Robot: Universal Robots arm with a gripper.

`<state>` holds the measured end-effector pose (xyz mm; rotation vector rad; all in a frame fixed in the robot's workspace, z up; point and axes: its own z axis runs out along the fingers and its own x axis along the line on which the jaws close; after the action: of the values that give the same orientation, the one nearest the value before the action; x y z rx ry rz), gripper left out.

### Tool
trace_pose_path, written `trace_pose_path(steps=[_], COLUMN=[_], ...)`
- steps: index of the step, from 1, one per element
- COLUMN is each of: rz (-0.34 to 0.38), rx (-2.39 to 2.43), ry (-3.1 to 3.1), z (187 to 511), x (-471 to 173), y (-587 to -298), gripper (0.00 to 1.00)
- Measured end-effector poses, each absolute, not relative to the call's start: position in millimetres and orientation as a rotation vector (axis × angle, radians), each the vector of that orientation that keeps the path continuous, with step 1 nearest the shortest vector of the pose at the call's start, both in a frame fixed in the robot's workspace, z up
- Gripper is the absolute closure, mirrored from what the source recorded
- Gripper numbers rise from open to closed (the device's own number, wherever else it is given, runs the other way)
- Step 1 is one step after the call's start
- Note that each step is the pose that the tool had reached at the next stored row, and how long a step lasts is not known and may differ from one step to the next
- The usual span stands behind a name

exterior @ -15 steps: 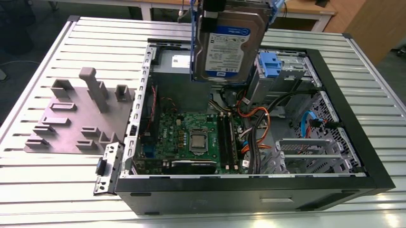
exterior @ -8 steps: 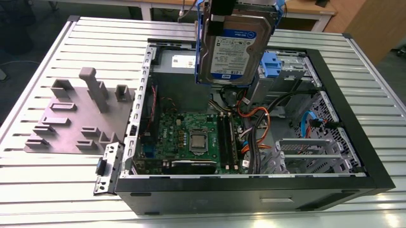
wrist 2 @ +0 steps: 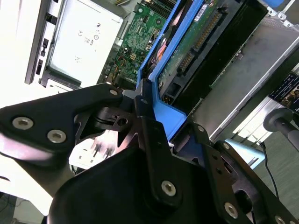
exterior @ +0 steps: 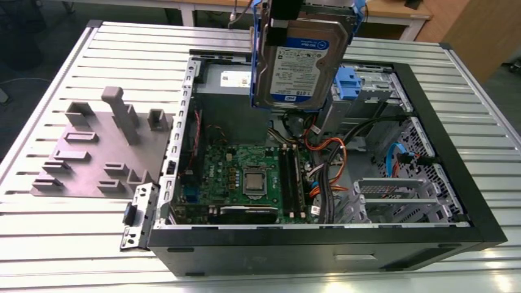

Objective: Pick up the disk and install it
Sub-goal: 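Insert the disk into the insertion slot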

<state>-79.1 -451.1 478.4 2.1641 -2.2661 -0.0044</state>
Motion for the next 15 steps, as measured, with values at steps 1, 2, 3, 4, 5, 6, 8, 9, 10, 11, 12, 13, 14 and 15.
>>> trace_pose_path(steps=[1, 2, 3, 4, 5, 6, 8, 9, 10, 11, 12, 13, 14, 15], rz=[-0.004, -0.004, -0.004, -0.004, -0.004, -0.004, -0.004, -0.004, -0.004, -0.004, -0.004, -0.004, -0.004, -0.004], rx=[2.164, 2.164, 2.164, 2.164, 2.164, 2.164, 2.164, 2.164, 2.164, 2.164, 2.164, 2.164, 2.164, 2.164], ry=[-2.266, -2.266, -2.266, -2.266, -2.266, -2.266, -2.266, -2.266, -2.266, -2.266, -2.266, -2.266, -2.266, -2.266], z=[478.4, 478.4, 478.4, 478.3, 478.3, 478.3, 478.2, 478.2, 478.1, 478.1, 478.1, 477.9, 477.8, 477.7], x=[-79.1, -79.1, -79.1, -79.1, -79.1, -79.1, -79.1, -79.2, -79.1, -79.2, -79.1, -79.1, -79.1, -79.1], y=[-451.6, -452.2, -453.0, -454.1, -455.6, -459.6, -465.1, -468.7, -472.2, -475.8, -479.4, -482.9, -486.6, -489.8], gripper=[0.64, 0.64, 0.64, 0.64, 0.64, 0.64, 0.64, 0.64, 0.64, 0.64, 0.64, 0.64, 0.64, 0.64])
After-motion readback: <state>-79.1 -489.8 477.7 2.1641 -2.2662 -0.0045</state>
